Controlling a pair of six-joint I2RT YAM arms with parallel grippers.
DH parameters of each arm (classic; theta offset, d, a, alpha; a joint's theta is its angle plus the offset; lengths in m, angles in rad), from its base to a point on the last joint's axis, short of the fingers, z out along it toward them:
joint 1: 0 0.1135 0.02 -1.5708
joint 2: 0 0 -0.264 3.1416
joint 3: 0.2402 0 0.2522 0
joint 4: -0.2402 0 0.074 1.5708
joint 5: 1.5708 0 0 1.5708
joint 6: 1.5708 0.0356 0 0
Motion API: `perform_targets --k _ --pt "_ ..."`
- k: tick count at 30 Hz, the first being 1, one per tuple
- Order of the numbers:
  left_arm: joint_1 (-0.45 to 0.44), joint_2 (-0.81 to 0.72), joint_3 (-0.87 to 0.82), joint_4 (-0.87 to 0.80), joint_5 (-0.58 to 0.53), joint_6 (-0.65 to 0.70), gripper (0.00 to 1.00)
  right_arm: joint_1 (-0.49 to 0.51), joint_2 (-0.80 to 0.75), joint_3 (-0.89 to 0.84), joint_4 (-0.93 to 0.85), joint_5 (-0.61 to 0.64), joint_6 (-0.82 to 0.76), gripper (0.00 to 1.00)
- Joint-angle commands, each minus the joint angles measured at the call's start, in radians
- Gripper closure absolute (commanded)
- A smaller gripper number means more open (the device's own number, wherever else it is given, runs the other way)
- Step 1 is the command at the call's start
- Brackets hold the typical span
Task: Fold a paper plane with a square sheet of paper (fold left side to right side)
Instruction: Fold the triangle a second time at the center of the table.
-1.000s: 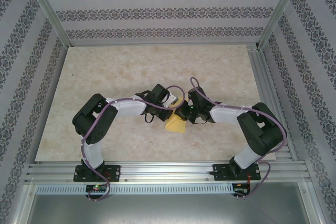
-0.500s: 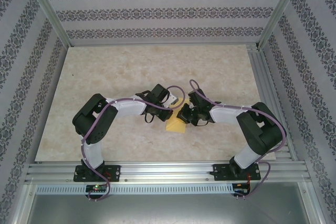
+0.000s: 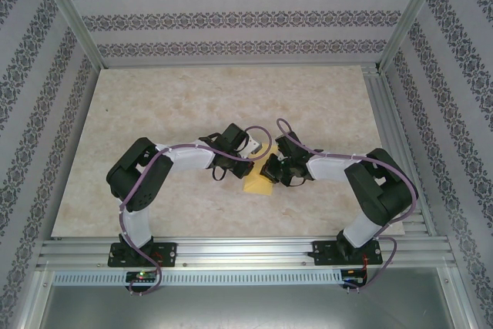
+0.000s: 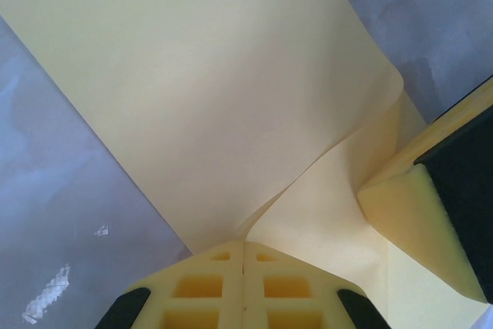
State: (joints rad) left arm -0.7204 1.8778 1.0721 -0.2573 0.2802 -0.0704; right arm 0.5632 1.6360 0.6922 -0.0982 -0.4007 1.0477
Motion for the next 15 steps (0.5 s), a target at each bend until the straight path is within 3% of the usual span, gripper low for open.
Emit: perform_targets --k 1,8,15 --pt "0.001 0.027 0.012 -0.021 0.006 0.017 1.00 0.013 0.022 0.007 -0.038 0.034 -0.022 0.96" --pt "0.001 -0.013 0.012 -0.016 0.000 0.001 0.95 0.015 0.025 -0.004 -0.057 0.048 -0.032 0.96" --pt "0.019 -0.140 -0.025 -0.009 -0.020 -0.049 0.70 0.017 0.024 -0.032 -0.046 0.055 -0.029 0.96"
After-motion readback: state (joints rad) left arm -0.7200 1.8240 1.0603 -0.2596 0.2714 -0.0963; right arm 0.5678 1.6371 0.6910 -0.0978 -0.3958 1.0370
